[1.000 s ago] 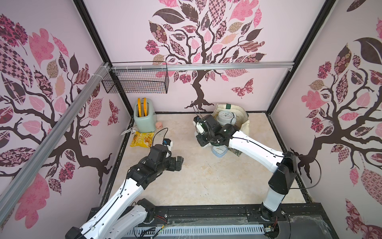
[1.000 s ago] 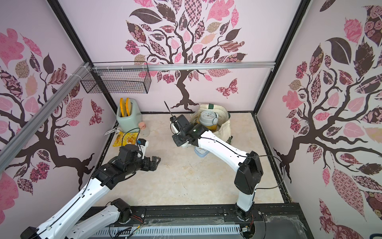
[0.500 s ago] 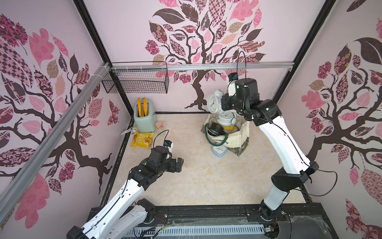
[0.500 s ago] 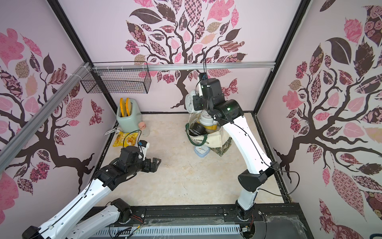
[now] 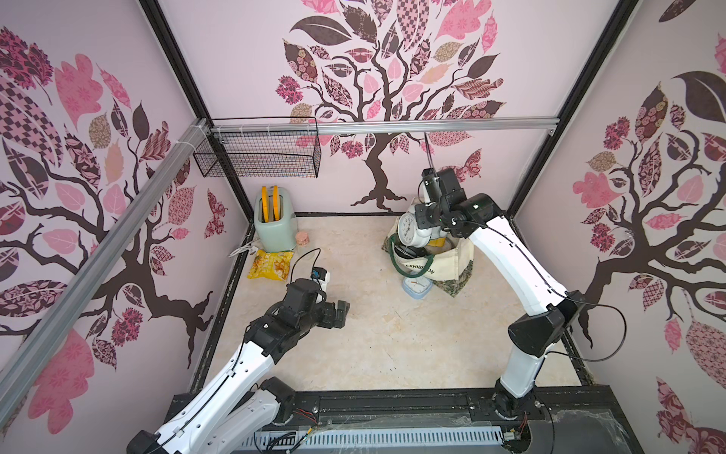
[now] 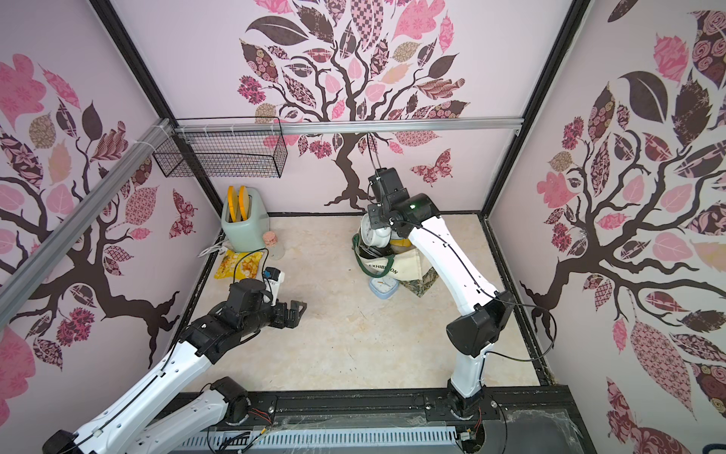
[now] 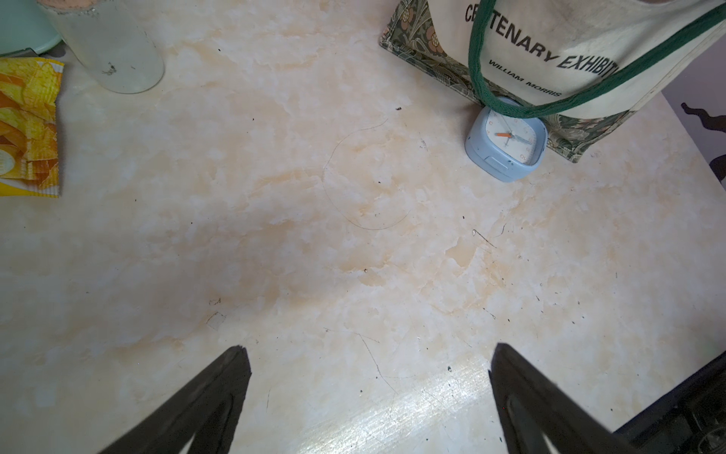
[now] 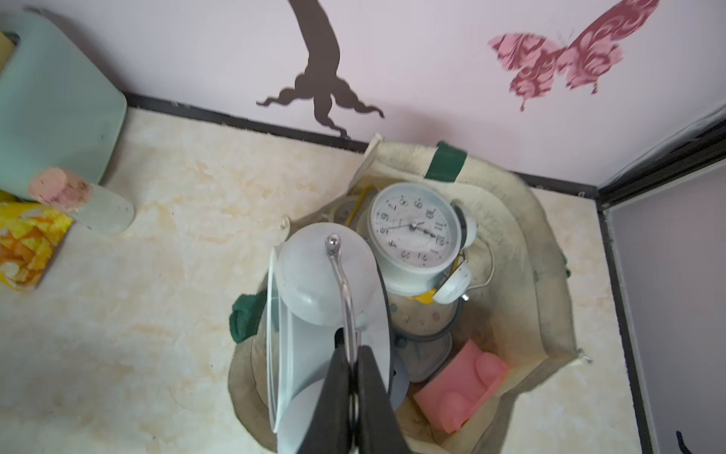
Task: Put the alarm clock into the canvas bag
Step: Place the alarm at the canvas bag.
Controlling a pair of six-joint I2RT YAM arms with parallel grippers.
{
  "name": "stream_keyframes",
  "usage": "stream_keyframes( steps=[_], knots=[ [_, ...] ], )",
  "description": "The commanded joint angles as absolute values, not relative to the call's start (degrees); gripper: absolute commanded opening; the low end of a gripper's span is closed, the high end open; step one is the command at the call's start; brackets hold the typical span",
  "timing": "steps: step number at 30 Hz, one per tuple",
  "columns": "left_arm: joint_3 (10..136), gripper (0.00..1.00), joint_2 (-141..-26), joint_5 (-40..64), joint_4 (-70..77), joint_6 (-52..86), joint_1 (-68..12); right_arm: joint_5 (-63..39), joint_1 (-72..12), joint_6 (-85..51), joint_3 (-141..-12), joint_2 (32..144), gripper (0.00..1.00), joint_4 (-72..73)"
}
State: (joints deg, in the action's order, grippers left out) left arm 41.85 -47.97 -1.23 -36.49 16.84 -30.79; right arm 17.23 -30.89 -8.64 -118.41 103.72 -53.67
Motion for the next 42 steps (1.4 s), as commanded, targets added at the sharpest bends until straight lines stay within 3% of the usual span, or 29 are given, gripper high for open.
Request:
stream_keyframes(
  steps=[1,13,25,28,30,36,42],
  knots=[
    [40.17,0.98,-46.93,-1.23,-35.52,15.84,-30.92,17.96,-30.54,-10.13,-115.27,98.17,0.0,-50.34],
    [40.0,0.98,-47.11,-1.24,-35.26,15.82,-31.8,16.08,-22.49,-11.67,-100.92,91.69,0.0,-49.14],
    [40.19,0.98,-47.92,-0.44,-34.89,16.35,-31.98,18.67,-17.65,-11.25,-103.43,100.63,0.01,-49.56],
    [40.34,0.98,-48.23,-0.22,-34.54,16.54,-31.93,17.84,-16.62,-12.66,-98.83,100.02,0.08,-47.33],
    [40.51,0.98,-48.59,0.01,-34.37,16.63,-31.97,16.61,-15.75,-13.83,-97.37,99.98,0.24,-46.96],
    [42.43,0.98,-50.47,3.19,-34.1,16.22,-32.11,15.13,-15.29,-15.76,-97.17,97.72,0.49,-44.45],
    [44.73,0.98,-55.15,2.42,-31.07,15.45,-37.09,9.69,-15.27,-16.97,-97.59,93.6,0.57,-41.39]
  ],
)
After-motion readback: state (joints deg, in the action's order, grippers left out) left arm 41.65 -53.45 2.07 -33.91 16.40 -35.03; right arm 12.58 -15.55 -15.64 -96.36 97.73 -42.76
